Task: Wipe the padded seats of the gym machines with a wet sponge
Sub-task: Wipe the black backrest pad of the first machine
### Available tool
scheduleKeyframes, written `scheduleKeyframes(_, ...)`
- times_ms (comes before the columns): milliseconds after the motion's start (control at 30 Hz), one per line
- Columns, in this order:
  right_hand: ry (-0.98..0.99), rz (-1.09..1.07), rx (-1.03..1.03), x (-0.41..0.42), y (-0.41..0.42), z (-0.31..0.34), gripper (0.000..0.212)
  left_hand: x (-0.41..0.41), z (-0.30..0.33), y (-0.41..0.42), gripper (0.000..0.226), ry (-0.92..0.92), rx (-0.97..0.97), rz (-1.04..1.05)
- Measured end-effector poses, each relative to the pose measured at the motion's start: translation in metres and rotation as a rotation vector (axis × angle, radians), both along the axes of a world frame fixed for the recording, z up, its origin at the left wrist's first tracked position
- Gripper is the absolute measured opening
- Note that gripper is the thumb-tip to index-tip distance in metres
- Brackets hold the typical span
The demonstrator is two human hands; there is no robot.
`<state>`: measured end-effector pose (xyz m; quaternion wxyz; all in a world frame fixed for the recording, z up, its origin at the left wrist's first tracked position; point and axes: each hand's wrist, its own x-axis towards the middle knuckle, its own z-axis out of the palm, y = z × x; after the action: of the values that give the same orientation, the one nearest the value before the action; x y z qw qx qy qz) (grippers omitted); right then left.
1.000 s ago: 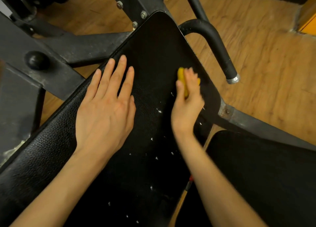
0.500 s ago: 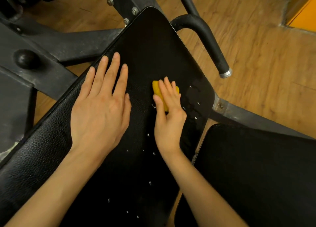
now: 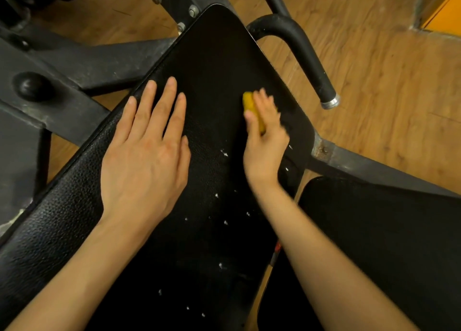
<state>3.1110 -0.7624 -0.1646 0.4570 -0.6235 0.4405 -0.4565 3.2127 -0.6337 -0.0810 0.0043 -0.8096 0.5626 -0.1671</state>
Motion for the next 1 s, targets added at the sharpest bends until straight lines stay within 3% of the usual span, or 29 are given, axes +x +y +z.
scheduleKeyframes(133,-0.035,-0.109,0.101,0.009,-0.071,0.008,0.039,-0.001,0.002,0.001,0.057,0.0,0.029,-0.019)
scheduleKeyframes(333,0.013,-0.03,0.047,-0.02,0.035,-0.008,0.039,-0.002,0.006,0.0,0.057,0.022,0.072,-0.033)
scheduleKeyframes(533,0.016,-0.194,0.182,-0.006,-0.077,-0.008,0.039,-0.002,0.005,0.002,0.057,0.036,0.078,-0.044)
scheduleKeyframes(633,0.004,-0.23,0.161,-0.006,-0.039,-0.01,0.04,-0.001,0.005,0.002,0.057,0.029,0.074,-0.048)
scheduleKeyframes(767,0.034,-0.117,0.078,-0.03,0.023,-0.026,0.041,-0.001,0.003,0.002,0.058,0.004,0.069,-0.066)
scheduleKeyframes(900,0.088,-0.172,0.097,-0.027,-0.045,-0.029,0.04,0.008,0.006,0.002,0.06,-0.032,0.103,-0.119)
scheduleKeyframes(1000,0.016,-0.308,0.254,-0.03,-0.081,-0.034,0.036,0.013,0.008,0.002,0.061,-0.077,0.144,-0.151)
